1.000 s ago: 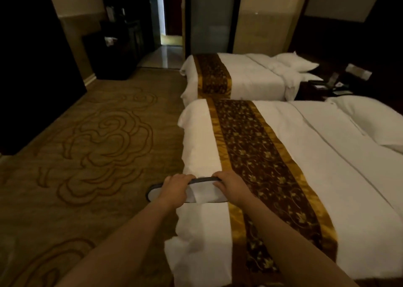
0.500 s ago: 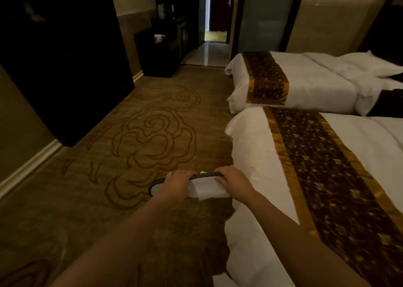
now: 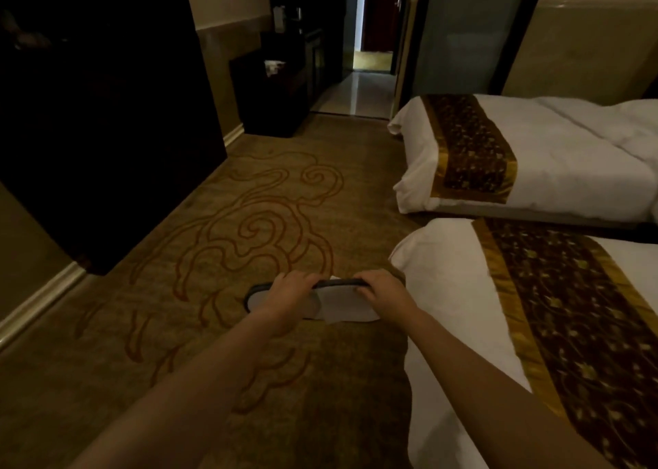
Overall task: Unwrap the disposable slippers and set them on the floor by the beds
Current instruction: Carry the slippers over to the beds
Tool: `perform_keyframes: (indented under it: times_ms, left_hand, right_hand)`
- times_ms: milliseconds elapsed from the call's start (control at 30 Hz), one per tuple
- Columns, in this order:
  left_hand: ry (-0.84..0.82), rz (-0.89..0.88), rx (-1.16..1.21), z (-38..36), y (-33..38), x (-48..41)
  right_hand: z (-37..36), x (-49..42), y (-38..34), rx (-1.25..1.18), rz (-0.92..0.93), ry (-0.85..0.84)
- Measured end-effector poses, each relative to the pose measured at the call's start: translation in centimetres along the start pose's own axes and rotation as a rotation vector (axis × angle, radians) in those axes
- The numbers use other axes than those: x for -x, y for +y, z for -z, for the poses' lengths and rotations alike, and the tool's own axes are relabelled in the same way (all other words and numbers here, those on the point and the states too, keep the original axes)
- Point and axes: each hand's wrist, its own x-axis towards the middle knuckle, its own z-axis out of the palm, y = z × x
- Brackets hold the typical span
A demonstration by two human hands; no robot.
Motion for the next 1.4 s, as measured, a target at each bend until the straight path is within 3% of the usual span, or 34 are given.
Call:
perform_keyframes:
  times_ms: [467,700,867,1200,1400]
  left_hand:
    - [-0.026,-0.19,-0.008,6.6,-3.3,-39.1]
    - [-0.047,-0.348,-0.04,9.2,1.6,-57.9]
    - [-0.041,-0.369,-0.03,9.5,4.8,-71.2]
    - [-0.059,-0.448,0.024,12.7,10.7,-90.7]
    - [-0.174,-0.563,0.041,12.8,14.5,-103.3]
  right_hand:
    - [8.9,-28.5,16.5,-0.02,-0.229,0.13]
    - [15.8,-38.3,28.6,-0.041,-0.367,0.215]
    - [19.5,-46.0,37.9,-0.042,-0.394,0.214]
    - [27.8,-57.1,51.5,-0.08,-0.464,0.226]
    - [30.3,-62.7,60.2,-0.11,-0.583,0.27]
